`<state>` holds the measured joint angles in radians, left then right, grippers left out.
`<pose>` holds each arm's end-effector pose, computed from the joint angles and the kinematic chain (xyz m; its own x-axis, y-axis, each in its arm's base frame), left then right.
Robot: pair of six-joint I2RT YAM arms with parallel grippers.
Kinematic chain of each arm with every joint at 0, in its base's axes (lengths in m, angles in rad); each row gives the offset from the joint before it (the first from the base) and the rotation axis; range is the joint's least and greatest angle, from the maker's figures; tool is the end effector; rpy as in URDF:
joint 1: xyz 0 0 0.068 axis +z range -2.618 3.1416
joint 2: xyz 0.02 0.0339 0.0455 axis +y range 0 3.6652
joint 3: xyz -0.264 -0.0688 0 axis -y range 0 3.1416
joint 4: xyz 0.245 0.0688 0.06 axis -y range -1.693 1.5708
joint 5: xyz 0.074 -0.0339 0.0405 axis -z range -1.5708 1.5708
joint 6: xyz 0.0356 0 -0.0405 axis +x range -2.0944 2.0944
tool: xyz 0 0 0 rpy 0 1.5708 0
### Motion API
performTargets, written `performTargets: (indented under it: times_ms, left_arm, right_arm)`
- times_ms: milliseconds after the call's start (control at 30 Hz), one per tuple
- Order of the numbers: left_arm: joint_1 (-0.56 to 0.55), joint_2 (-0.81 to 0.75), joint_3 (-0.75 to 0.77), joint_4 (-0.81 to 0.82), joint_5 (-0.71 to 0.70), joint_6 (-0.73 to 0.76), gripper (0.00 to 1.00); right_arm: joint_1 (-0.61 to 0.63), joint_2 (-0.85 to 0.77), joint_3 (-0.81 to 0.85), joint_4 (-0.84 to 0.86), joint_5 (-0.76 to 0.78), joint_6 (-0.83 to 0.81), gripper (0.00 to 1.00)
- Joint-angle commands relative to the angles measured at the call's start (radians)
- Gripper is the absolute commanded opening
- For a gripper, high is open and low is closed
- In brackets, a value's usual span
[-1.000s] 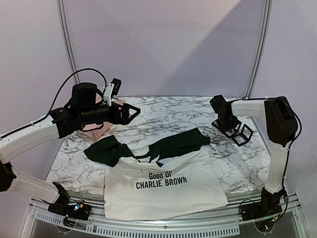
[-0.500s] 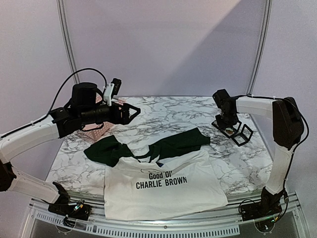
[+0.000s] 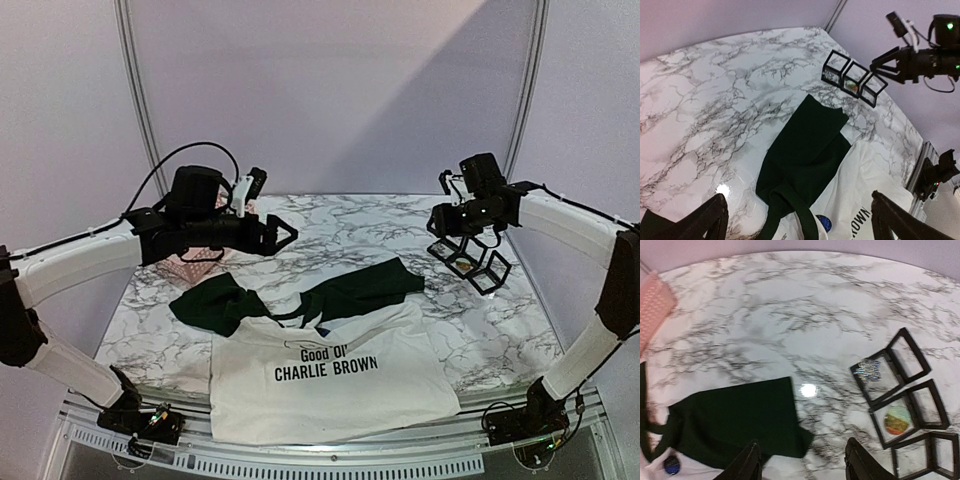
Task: Remove the brooch from the garment
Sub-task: Pick up the crumped clothing from the center of the board.
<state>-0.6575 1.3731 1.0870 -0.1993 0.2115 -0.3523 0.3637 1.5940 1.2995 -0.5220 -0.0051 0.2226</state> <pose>0.2458 -0.1993 0.3100 -0.6035 0.0397 -0.7964 0.5713 0.7182 -0.3971 0.3299 0.1258 0.2839 -0.7435 -0.0468 -0.6671 -0.1998 0.9675 0.1548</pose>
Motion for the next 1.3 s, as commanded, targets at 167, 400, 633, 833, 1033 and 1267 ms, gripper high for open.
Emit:
performTargets:
  times_ms: [167, 400, 633, 833, 1033, 1267]
  left_arm:
    - [-0.005, 0.17, 0.076, -0.117, 0.147, 0.002, 0.95]
    - [-0.07, 0.32, 0.119, -0.179, 0.174, 0.002, 0.94]
    - [-0.088, 0.419, 0.144, -0.215, 0.153, 0.003, 0.94]
    - [-0.101, 0.462, 0.15, -0.224, 0.111, 0.015, 0.94]
    - [-0.117, 0.526, 0.174, -0.23, 0.156, 0.018, 0.72]
    - [-0.126, 0.561, 0.186, -0.237, 0.167, 0.019, 0.57]
  right_arm:
    - [0.104, -0.115, -0.161, 0.157, -0.38, 0.147, 0.56]
    - [0.226, -0.042, -0.185, 0.215, -0.341, 0.137, 0.54]
    - [0.307, 0.15, -0.092, 0.158, -0.233, 0.108, 0.47]
    - [0.326, 0.271, -0.051, 0.172, -0.211, 0.096, 0.45]
    - [0.358, 0.345, -0.008, 0.172, -0.208, 0.076, 0.44]
    - [0.389, 0.4, 0.013, 0.183, -0.221, 0.072, 0.43]
